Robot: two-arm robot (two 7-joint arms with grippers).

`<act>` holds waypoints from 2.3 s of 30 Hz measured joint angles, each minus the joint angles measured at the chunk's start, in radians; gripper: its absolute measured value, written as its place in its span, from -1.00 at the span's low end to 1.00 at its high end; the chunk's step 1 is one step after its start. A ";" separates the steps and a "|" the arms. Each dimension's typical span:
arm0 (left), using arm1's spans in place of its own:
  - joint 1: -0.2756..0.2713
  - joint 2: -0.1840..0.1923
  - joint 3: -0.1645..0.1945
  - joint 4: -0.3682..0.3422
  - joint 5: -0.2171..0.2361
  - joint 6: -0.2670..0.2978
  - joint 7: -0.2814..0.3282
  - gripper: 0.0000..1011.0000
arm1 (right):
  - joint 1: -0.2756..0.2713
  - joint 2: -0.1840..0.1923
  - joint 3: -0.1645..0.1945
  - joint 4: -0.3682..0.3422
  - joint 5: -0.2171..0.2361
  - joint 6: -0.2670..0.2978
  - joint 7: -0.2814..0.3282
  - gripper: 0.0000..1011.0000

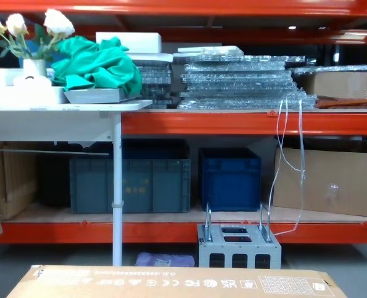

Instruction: Use one hand to grasp the basket and place it at the designated location.

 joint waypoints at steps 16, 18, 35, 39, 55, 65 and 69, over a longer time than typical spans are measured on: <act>0.000 0.000 0.000 0.000 0.000 0.000 0.000 -1.00 | -0.058 -0.031 0.007 0.064 0.011 0.014 0.020 0.98; 0.000 0.000 0.000 0.000 0.000 0.000 0.000 -1.00 | -0.063 -0.033 0.010 0.069 0.018 0.011 0.019 0.98; 0.000 0.000 0.000 0.000 0.000 0.000 0.000 -1.00 | -0.129 -0.037 0.040 0.143 0.117 -0.038 0.003 0.98; 0.000 0.000 0.000 0.000 0.000 0.000 0.000 -1.00 | -0.139 -0.036 0.043 0.149 0.122 -0.045 0.002 0.98; 0.000 0.000 0.000 0.000 0.000 0.000 0.000 -1.00 | -0.200 -0.044 0.062 0.198 0.171 -0.110 -0.032 0.98; 0.000 0.000 0.000 0.000 0.000 0.000 0.000 -1.00 | -0.232 -0.074 0.072 0.248 0.195 -0.150 -0.032 0.98; 0.000 0.000 0.000 0.000 0.000 0.000 0.000 -1.00 | -0.245 -0.079 0.075 0.257 0.199 -0.155 -0.032 0.98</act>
